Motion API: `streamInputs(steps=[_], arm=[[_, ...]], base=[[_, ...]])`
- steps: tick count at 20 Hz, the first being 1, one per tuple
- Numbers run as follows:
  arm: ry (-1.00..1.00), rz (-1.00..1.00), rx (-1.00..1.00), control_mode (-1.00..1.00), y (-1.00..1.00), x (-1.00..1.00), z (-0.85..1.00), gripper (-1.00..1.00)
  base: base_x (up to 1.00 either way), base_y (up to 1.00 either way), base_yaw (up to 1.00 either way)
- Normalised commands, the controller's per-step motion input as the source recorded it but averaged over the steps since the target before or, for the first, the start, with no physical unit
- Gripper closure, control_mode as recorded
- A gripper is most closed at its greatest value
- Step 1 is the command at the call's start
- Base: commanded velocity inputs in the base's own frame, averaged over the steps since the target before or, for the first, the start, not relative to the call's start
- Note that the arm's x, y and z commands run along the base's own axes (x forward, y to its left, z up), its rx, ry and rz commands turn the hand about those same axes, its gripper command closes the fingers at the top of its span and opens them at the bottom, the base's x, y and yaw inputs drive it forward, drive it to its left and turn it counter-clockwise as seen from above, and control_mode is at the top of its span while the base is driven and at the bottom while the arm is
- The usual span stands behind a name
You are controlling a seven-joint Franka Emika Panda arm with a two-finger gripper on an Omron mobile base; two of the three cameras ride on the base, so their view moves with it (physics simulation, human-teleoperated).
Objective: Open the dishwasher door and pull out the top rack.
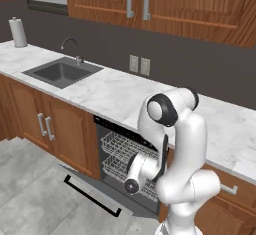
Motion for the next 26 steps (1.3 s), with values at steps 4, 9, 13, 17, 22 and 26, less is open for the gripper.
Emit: streamInputs(steps=[4,9,13,17,22,26], arm=[[-0.02,0.0,0.0,-1.0,0.0,0.22,0.0,-1.0],[0.0,0.0,0.0,-1.0,0.0,0.38,0.03,-1.0],[0.0,0.0,0.0,-1.0,0.0,0.44,0.01,-1.0],[0.0,0.0,0.0,-1.0,0.0,0.42,0.0,-1.0],[0.0,0.0,0.0,-1.0,0.0,0.4,-0.02,-1.0],[0.0,0.0,0.0,-1.0,0.0,0.37,-0.11,-1.0]], base=[[0.0,0.0,0.0],[0.0,0.0,0.0],[0.0,0.0,0.0],[0.0,0.0,0.0],[0.0,0.0,0.0],[0.0,0.0,0.0]])
